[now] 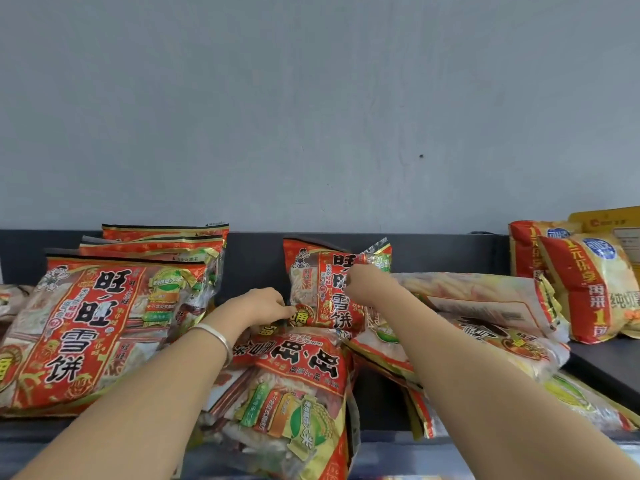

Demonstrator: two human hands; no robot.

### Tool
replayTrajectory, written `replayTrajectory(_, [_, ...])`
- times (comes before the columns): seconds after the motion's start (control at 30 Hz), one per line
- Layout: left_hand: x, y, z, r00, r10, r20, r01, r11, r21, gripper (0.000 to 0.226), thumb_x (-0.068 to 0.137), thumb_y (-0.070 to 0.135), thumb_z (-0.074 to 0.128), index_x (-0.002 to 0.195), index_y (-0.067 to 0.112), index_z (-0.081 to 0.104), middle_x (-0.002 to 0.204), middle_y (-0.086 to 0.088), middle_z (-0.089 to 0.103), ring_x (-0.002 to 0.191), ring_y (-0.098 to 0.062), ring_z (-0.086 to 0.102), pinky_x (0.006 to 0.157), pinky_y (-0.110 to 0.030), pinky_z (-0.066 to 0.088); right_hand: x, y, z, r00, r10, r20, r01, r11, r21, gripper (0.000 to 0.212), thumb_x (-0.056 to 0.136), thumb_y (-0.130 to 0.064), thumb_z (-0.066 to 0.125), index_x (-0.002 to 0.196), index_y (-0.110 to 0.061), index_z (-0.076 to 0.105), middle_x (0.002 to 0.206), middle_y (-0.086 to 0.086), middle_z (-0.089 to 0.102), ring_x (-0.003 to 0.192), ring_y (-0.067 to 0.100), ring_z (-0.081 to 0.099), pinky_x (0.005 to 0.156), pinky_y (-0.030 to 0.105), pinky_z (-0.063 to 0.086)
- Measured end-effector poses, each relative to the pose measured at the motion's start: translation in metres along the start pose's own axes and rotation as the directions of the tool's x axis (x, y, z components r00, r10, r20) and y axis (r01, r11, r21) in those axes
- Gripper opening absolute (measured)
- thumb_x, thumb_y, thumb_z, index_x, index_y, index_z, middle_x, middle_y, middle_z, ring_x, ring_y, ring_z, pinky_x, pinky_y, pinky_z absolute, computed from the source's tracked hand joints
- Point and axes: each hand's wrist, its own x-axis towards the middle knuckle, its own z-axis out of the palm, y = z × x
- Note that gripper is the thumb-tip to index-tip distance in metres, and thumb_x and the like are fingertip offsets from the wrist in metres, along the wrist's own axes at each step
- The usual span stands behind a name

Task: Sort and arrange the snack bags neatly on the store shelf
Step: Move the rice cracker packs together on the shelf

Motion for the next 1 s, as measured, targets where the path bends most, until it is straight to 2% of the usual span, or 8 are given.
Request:
replayTrajectory(0.2, [0.039,0.005,-0.009,0.998,0.039,-0.054,-0.053,0.954,-0.294,0.061,0.096,0.037,0.049,0.145,0.008,0.029,0.151,-0.01,0.034,0.135,-0.026,0.037,0.102,-0.034,0.035,0.029,0.008,-0.007,0.961,0.076,-0.266,-0.045,0.991,0.122,0.036,0.094,-0.006,0.045,0.129,-0.012,0.053,0.128,0.012,0.054,0.108,0.03,0.058,0.081,0.037,0.051])
replayTrajectory(0.3, [0.062,0.008,-0.014,0.992,0.108,-0.065,-0.126,0.873,-0.472,0.038,0.098,0.029,0.048,0.133,0.014,0.047,0.138,-0.005,0.05,0.128,-0.024,0.045,0.089,-0.03,0.034,0.047,0.006,-0.01,0.939,0.046,-0.342,-0.019,0.997,0.08,0.039,0.097,-0.005,0.041,0.134,-0.012,0.051,0.134,0.012,0.05,0.12,0.033,0.05,0.092,0.044,0.05])
replayTrajectory(0.4, [0.089,0.006,-0.017,0.985,0.105,-0.138,-0.167,0.782,-0.601,0.035,0.095,0.034,0.052,0.125,0.016,0.053,0.129,-0.003,0.057,0.118,-0.023,0.051,0.086,-0.033,0.035,0.067,0.004,-0.013,0.935,0.057,-0.351,-0.053,0.998,0.021,0.032,0.098,-0.01,0.04,0.123,-0.015,0.058,0.12,0.01,0.06,0.112,0.032,0.054,0.095,0.046,0.047])
replayTrajectory(0.63, [0.128,0.002,-0.008,0.963,-0.111,-0.245,-0.157,0.508,-0.847,0.053,0.094,0.032,0.055,0.135,0.011,0.03,0.131,-0.012,0.048,0.102,-0.021,0.045,0.082,-0.035,0.037,0.101,-0.003,0.002,0.954,0.127,-0.272,-0.135,0.991,-0.011,0.032,0.098,-0.018,0.04,0.11,-0.028,0.067,0.109,0.003,0.068,0.111,0.027,0.056,0.114,0.061,0.016])
replayTrajectory(0.73, [0.136,0.001,0.003,0.973,-0.132,-0.192,-0.13,0.379,-0.916,0.064,0.089,0.038,0.062,0.135,0.01,0.027,0.129,-0.012,0.048,0.103,-0.022,0.046,0.083,-0.037,0.036,0.108,-0.003,0.001,0.943,0.143,-0.302,-0.138,0.99,0.039,0.028,0.096,-0.011,0.041,0.102,-0.022,0.067,0.098,0.003,0.07,0.095,0.025,0.06,0.111,0.056,0.024])
replayTrajectory(0.8, [0.138,0.003,0.01,0.985,-0.102,-0.139,-0.099,0.322,-0.942,0.072,0.082,0.04,0.07,0.131,0.011,0.027,0.122,-0.011,0.051,0.101,-0.024,0.051,0.082,-0.037,0.039,0.112,-0.005,-0.006,0.929,0.102,-0.355,-0.088,0.995,0.057,0.025,0.096,-0.011,0.041,0.103,-0.018,0.064,0.097,0.003,0.069,0.085,0.025,0.058,0.095,0.042,0.035])
replayTrajectory(0.87, [0.14,0.004,0.01,0.985,-0.086,-0.148,-0.122,0.253,-0.96,0.071,0.076,0.037,0.076,0.124,0.016,0.027,0.113,-0.008,0.054,0.095,-0.023,0.056,0.079,-0.037,0.044,0.117,-0.009,-0.014,0.905,0.05,-0.422,-0.041,0.999,0.028,0.024,0.096,-0.01,0.04,0.105,-0.017,0.062,0.095,0.003,0.067,0.082,0.025,0.056,0.081,0.036,0.032])
replayTrajectory(1.0, [0.142,0.0,0.004,0.961,-0.011,-0.277,-0.259,0.32,-0.911,0.063,0.076,0.027,0.077,0.115,0.021,0.028,0.102,0.002,0.056,0.084,-0.01,0.057,0.068,-0.029,0.044,0.127,-0.007,-0.018,0.854,0.023,-0.519,-0.016,1.0,0.018,0.02,0.096,-0.004,0.038,0.095,-0.015,0.055,0.084,0.002,0.065,0.079,0.028,0.059,0.077,0.036,0.028])
